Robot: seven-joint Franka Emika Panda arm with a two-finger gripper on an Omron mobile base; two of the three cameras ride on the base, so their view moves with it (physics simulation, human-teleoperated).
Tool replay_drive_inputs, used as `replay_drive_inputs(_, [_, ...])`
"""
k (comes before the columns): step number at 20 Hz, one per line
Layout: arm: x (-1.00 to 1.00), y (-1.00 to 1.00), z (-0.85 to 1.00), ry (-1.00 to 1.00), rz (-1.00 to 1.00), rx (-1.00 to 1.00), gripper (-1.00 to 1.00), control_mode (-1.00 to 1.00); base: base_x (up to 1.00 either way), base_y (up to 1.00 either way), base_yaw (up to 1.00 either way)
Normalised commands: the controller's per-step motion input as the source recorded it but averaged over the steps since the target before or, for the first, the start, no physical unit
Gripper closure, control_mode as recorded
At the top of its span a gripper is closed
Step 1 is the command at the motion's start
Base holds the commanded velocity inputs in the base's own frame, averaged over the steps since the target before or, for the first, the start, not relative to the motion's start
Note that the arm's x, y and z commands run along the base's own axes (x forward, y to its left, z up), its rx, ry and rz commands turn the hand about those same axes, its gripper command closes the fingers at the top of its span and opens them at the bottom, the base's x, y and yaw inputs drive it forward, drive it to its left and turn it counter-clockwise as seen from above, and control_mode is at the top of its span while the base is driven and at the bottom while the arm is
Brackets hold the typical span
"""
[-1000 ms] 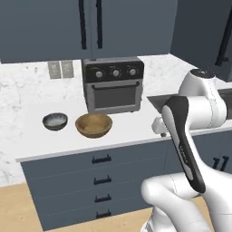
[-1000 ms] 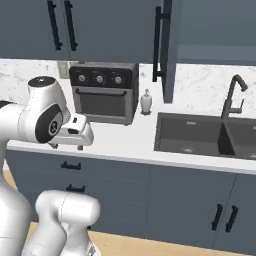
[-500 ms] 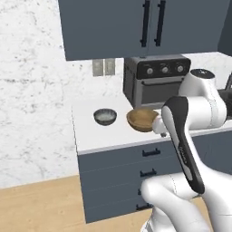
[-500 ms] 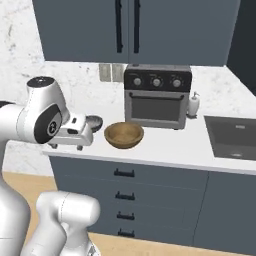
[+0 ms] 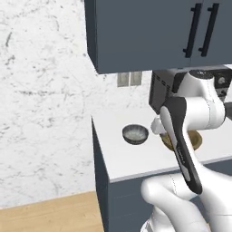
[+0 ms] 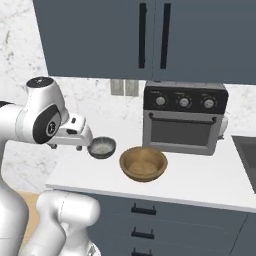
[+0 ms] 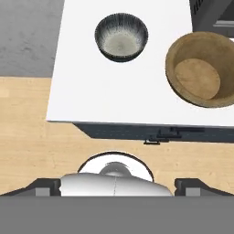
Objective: Pick up the bowls on the counter and stack them on top of one another in the open cabinet. Place the smaller bowl on top of the larger bowl.
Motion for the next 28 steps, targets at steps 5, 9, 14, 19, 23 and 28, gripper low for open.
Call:
replay_drive_inputs(5, [0.16, 0.05, -0.06, 0.00, 0.00, 0.02, -1.00, -1.00, 0.25, 0.09, 0.01])
replay_drive_inputs(9, [0.02, 0.13, -0.19, 0.13, -0.24, 0.02, -1.00, -1.00, 0.00, 0.00, 0.00])
replay_drive_inputs(14, [0.00, 0.00, -0.36, 0.03, -0.52, 0.08, -1.00, -1.00, 0.00, 0.00, 0.00])
replay_drive_inputs(19, [0.09, -0.13, -0.43, -0.02, -0.53, 0.16, -1.00, -1.00, 0.00, 0.00, 0.00])
replay_drive_inputs(23, [0.27, -0.14, -0.31, -0.05, -0.29, 0.18, -1.00, -1.00, 0.00, 0.00, 0.00])
replay_drive_inputs(28, [0.63, -0.17, -0.14, 0.05, -0.03, 0.12, -1.00, -1.00, 0.00, 0.00, 0.00])
